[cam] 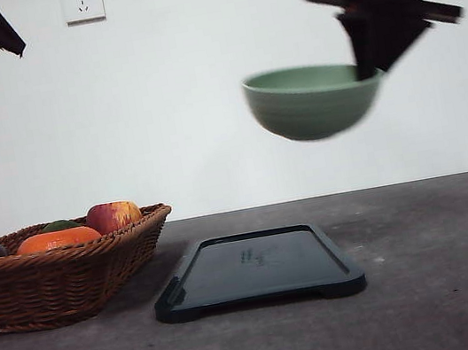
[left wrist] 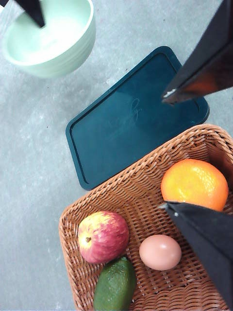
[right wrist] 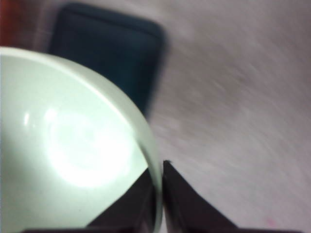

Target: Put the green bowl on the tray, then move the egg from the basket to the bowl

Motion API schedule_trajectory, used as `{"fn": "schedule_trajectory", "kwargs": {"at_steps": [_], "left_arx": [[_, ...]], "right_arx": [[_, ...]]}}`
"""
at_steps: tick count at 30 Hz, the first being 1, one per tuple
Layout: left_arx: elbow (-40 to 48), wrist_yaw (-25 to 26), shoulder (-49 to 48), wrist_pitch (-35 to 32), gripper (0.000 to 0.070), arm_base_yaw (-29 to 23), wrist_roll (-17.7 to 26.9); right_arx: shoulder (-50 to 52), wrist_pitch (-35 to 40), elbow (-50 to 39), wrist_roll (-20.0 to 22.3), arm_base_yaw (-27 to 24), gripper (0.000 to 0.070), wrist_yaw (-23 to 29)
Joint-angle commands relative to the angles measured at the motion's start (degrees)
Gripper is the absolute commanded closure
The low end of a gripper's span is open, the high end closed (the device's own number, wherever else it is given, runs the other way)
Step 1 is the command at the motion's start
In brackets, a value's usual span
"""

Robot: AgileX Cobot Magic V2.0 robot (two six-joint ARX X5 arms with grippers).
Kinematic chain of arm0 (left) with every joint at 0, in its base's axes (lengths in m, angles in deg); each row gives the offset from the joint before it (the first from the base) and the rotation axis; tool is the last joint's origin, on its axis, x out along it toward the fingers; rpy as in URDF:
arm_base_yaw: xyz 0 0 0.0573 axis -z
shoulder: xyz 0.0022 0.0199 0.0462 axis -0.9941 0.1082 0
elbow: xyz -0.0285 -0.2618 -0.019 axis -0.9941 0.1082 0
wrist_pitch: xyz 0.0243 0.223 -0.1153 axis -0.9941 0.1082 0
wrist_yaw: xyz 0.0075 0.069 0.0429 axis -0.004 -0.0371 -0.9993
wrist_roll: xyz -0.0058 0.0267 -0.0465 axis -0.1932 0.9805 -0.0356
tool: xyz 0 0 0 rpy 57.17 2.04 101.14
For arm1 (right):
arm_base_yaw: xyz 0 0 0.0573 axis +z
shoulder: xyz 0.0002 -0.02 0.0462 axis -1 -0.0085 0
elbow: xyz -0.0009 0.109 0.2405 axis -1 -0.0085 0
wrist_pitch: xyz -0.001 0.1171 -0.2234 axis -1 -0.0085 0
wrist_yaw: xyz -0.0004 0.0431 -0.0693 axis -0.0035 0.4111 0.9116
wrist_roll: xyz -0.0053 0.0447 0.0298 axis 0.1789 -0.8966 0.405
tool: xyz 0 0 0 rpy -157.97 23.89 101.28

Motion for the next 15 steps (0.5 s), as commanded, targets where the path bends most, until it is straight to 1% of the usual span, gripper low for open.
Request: {"fn": "schedule_trajectory", "kwargs": {"at_steps": [1, 8, 15], "left_arx": [[-0.9, -0.1, 0.6, -0.6, 0.0284, 0.2, -0.1], [-0.9, -0.1, 0.6, -0.6, 0.0284, 0.2, -0.1], [-0.9, -0.1, 0.6, -0.6, 0.0285, 0.2, -0.2]], "right_arx": [[-2.2, 0.5, 2.4, 0.6, 1.7, 0.07, -0.1], [-8.1, 1.5, 7.0, 0.4, 6.5, 0.07, -0.1], [-15.6, 2.6, 7.6, 0.1, 8.0, 0.07, -0.1]]}}
